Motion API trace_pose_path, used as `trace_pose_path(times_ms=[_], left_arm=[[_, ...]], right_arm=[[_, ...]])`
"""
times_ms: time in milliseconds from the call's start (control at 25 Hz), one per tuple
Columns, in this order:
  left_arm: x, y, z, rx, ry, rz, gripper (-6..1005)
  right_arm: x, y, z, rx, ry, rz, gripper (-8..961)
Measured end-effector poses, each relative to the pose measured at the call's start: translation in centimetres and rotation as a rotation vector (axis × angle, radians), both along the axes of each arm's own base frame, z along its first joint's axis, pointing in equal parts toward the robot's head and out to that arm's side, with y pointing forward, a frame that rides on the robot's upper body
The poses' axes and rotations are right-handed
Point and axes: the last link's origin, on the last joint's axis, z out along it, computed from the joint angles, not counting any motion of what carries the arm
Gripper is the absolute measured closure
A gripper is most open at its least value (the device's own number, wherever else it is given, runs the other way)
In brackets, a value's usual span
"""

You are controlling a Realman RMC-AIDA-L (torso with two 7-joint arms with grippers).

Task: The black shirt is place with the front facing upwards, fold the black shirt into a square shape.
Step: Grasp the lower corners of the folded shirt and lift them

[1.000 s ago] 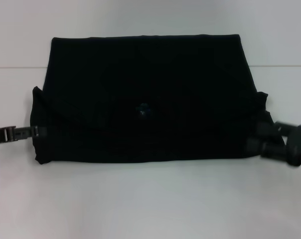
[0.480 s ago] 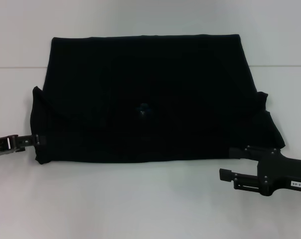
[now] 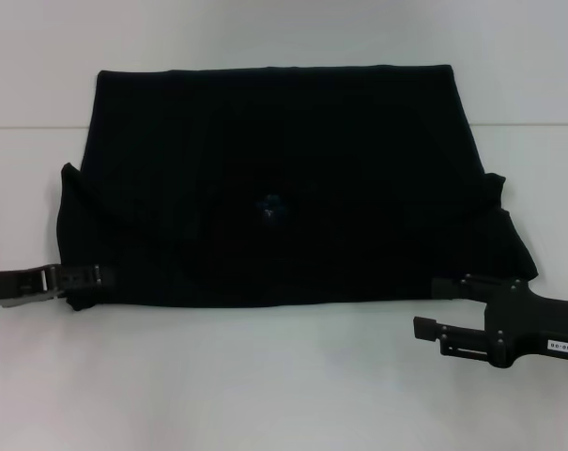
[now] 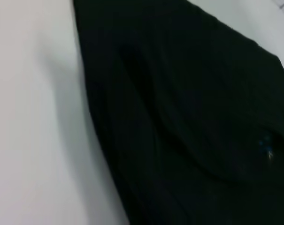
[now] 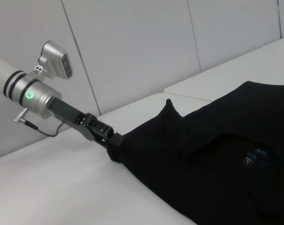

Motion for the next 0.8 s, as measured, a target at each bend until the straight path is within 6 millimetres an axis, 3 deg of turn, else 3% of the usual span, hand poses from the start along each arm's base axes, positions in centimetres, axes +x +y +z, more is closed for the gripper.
trace_pose_path(times_ms=[400,520,720,800], left_arm=[[0.61,0.23,-0.55,-0.051,0.023,-0.018,205],[0.64,0.24,-0.55,-0.052,0.024,-0.021,441],[0.67,0.21,-0.56,-0.054,0.022,-0.023,681],[0.70,0.23,-0.49,-0.051,0.017,-0.023,715]], right_arm=[[0.01,-0.05,0.06,0.001,0.006,-0.002,207],[0.04,-0.10,0.06,0.000,0.006,-0.003,209],[0.18,-0.12,0.22,0.004,0.009,-0.011,211],[0.33,-0.04,0.51,0.007,0.013,-0.030,211]])
